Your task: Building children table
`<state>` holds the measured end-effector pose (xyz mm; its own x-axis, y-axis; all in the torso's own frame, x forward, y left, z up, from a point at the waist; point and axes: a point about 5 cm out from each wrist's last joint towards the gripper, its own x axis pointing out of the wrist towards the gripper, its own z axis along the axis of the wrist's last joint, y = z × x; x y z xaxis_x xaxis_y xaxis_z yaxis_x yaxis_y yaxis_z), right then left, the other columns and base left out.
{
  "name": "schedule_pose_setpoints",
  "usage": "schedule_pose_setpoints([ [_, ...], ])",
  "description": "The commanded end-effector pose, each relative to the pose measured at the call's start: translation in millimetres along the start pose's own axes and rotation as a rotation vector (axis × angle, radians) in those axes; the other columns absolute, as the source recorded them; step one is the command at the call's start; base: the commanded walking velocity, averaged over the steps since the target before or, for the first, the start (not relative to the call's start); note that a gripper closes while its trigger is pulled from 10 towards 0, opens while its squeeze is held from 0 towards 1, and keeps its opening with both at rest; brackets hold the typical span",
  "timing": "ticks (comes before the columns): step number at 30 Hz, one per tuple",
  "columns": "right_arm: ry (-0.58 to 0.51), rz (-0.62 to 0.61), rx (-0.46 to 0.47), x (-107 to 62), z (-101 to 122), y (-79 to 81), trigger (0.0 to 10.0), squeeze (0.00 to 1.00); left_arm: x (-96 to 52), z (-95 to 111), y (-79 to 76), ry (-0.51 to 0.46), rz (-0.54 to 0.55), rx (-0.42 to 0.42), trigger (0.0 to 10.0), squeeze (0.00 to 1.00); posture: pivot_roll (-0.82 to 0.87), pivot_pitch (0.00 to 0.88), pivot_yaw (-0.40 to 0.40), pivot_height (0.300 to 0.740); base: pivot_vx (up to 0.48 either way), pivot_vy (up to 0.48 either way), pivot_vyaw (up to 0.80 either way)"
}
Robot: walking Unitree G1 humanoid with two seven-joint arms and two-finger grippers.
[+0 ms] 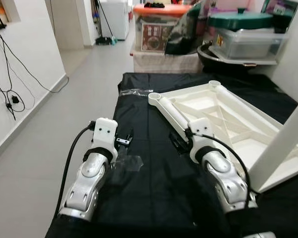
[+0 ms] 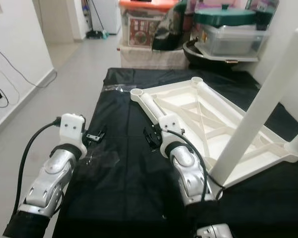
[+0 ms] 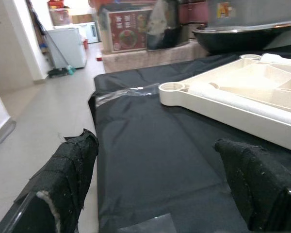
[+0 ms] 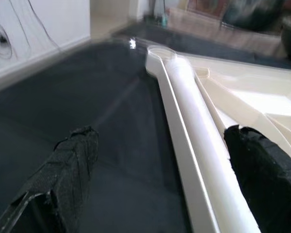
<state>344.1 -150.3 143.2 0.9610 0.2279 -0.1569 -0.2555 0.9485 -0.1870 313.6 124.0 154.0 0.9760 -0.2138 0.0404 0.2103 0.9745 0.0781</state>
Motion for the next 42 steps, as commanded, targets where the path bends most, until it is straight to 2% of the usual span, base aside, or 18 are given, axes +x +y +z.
schedule_pose_setpoints([
  [1, 0.059, 0.009, 0.009, 6.5, -10, -4.6, 10.0, 0.0, -0.5, -2, 2.4, 0.004, 0.013, 0.019, 10.0, 0.0, 0.11, 0.0, -0.074, 0.74, 0.0, 0.0, 0.0],
  [3, 0.129, 0.025, 0.019, 15.7, -18, -9.3, 10.0, 0.0, -1.2, -2, 4.8, -0.003, 0.026, 0.022, 10.0, 0.0, 0.12, 0.0, -0.079, 0.74, 0.0, 0.0, 0.0],
  [7, 0.203, 0.075, 0.022, 19.5, -31, -12.5, 10.0, 0.0, -2.4, -3, 7.6, -0.005, 0.039, 0.025, 10.0, 0.0, 0.14, 0.0, -0.091, 0.74, 0.0, 0.0, 0.0],
  [19, 0.349, 0.073, 0.048, 14.9, -59, -25.6, 10.0, 0.0, -1.9, -4, 9.0, -0.006, 0.046, 0.031, 10.0, 0.0, 0.13, 0.0, -0.09, 0.74, 0.0, 0.0, 0.0],
  [22, 0.341, 0.039, 0.091, 15.1, -60, -32.3, 10.0, 0.0, -0.8, -4, 8.4, -0.009, 0.043, 0.033, 10.0, 0.0, 0.13, 0.0, -0.085, 0.74, 0.0, 0.0, 0.0],
  [23, 0.316, 0.02, 0.14, 16.7, -55, -35.4, 10.0, 0.0, -0.3, -3, 8.0, -0.011, 0.041, 0.033, 10.0, 0.0, 0.13, 0.0, -0.082, 0.74, 0.0, 0.0, 0.0],
  [26, 0.298, 0.009, 0.173, 17.8, -52, -37.3, 10.0, 0.0, -0.1, -3, 7.7, -0.012, 0.04, 0.033, 10.0, 0.0, 0.13, 0.0, -0.082, 0.74, 0.0, 0.0, 0.0],
  [27, 0.263, -0.02, 0.256, 20.2, -47, -40.7, 10.0, 0.0, 0.3, -3, 6.7, -0.013, 0.037, 0.032, 10.0, 0.0, 0.13, 0.0, -0.081, 0.74, 0.0, 0.0, 0.0],
  [28, 0.263, -0.02, 0.256, 20.2, -47, -40.7, 10.0, 0.0, 0.3, -3, 6.7, -0.013, 0.037, 0.032, 10.0, 0.0, 0.13, 0.0, -0.081, 0.74, 0.0, 0.0, 0.0],
  [29, 0.237, -0.041, 0.34, 22.0, -43, -42.3, 10.0, 0.0, 0.7, -3, 5.7, -0.014, 0.034, 0.03, 10.0, 0.0, 0.13, 0.0, -0.081, 0.74, 0.0, 0.0, 0.0],
  [30, 0.237, -0.041, 0.34, 22.0, -43, -42.3, 10.0, 0.0, 0.7, -3, 5.7, -0.014, 0.034, 0.03, 10.0, 0.0, 0.13, 0.0, -0.081, 0.74, 0.0, 0.0, 0.0],
  [31, 0.227, -0.049, 0.421, 23.1, -43, -41.1, 10.0, 0.0, 0.9, -3, 5.0, -0.015, 0.031, 0.03, 10.0, 0.0, 0.13, 0.0, -0.079, 0.74, 0.0, 0.0, 0.0],
  [35, 0.248, -0.039, 0.475, 22.9, -49, -33.9, 10.0, 0.0, 1.1, -3, 4.4, -0.016, 0.027, 0.031, 10.0, 0.0, 0.13, 0.0, -0.08, 0.74, 0.0, 0.0, 0.0],
  [38, 0.261, -0.026, 0.46, 22.3, -53, -30.5, 10.0, 0.0, 1.1, -3, 4.4, -0.017, 0.027, 0.032, 10.0, 0.0, 0.13, 0.0, -0.081, 0.74, 0.0, 0.0, 0.0],
  [40, 0.268, 0.004, 0.414, 22.1, -55, -26.2, 10.0, 0.0, 1.2, -3, 4.8, -0.017, 0.026, 0.034, 10.0, 0.0, 0.13, 0.0, -0.081, 0.74, 0.0, 0.0, 0.0],
  [42, 0.271, 0.061, 0.329, 22.5, -55, -21.8, 10.0, 0.0, 1.5, -4, 4.7, -0.015, 0.025, 0.036, 10.0, 0.0, 0.13, 0.0, -0.081, 0.74, 0.0, 0.0, 0.0],
])
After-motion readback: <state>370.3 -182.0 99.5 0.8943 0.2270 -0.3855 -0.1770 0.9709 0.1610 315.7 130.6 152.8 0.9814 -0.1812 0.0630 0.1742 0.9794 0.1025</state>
